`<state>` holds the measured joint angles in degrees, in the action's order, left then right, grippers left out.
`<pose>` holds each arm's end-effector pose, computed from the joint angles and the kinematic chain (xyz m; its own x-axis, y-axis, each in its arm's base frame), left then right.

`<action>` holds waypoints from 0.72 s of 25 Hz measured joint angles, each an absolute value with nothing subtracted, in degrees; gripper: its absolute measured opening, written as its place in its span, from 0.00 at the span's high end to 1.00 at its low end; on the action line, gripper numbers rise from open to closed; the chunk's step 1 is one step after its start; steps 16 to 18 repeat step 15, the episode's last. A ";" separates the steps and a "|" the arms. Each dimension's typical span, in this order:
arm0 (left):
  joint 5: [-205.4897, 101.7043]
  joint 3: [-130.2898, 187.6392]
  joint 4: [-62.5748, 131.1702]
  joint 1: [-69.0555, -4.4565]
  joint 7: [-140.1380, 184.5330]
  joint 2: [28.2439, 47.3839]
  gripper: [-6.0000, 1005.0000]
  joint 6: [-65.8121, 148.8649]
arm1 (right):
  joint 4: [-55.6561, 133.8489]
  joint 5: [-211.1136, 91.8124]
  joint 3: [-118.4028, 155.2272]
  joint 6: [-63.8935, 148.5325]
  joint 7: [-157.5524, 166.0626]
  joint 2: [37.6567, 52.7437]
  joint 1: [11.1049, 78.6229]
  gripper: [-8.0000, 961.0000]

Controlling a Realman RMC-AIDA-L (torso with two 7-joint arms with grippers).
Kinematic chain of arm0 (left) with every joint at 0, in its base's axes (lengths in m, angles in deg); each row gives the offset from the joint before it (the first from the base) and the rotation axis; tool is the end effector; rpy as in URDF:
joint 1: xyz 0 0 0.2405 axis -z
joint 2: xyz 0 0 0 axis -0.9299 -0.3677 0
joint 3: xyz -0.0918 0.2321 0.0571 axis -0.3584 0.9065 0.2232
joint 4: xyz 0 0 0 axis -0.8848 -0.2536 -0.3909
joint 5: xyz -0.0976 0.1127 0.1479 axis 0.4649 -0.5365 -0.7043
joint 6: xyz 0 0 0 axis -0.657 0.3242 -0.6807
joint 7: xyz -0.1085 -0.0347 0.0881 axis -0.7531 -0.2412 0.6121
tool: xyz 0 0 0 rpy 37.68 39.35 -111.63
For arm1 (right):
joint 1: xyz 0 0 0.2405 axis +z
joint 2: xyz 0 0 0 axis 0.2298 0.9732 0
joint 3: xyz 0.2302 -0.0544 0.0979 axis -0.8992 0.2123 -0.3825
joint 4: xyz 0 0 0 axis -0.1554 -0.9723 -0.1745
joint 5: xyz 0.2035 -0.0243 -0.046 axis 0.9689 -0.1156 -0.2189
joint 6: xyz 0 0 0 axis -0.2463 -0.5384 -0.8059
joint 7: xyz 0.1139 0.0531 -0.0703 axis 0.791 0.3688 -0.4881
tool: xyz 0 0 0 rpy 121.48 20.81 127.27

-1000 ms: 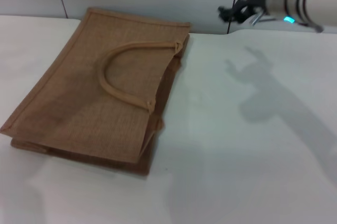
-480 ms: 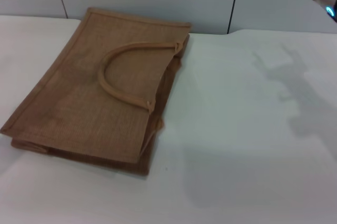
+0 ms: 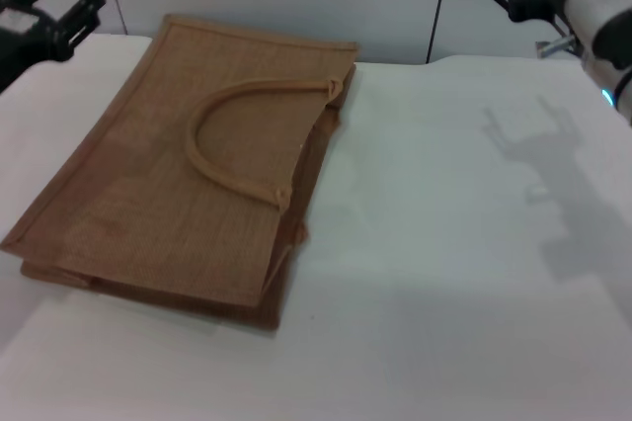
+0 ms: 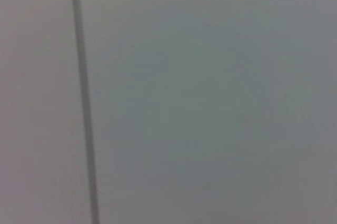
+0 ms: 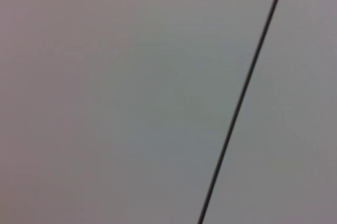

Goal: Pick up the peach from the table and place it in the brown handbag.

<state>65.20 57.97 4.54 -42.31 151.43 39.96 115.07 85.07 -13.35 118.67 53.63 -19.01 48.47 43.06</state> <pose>-0.3140 0.3769 0.0886 0.7199 -0.0606 0.6914 0.6237 -0.3805 -0.6827 0.1860 0.4327 -0.0137 0.8935 0.0487 -0.4465 -0.4094 -0.3207 -0.8541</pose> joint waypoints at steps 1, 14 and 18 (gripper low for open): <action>67.36 57.97 6.54 -42.47 154.06 39.96 0.37 115.15 | 84.10 -13.36 118.96 54.52 -17.62 48.48 43.02 0.17; 87.44 57.73 25.52 -42.94 174.54 40.04 0.37 120.52 | 77.22 -13.87 121.36 64.30 -6.82 48.42 41.59 0.17; 87.49 57.61 25.73 -42.94 174.58 40.07 0.37 120.52 | 77.06 -13.80 121.36 64.35 -6.78 48.41 41.69 0.17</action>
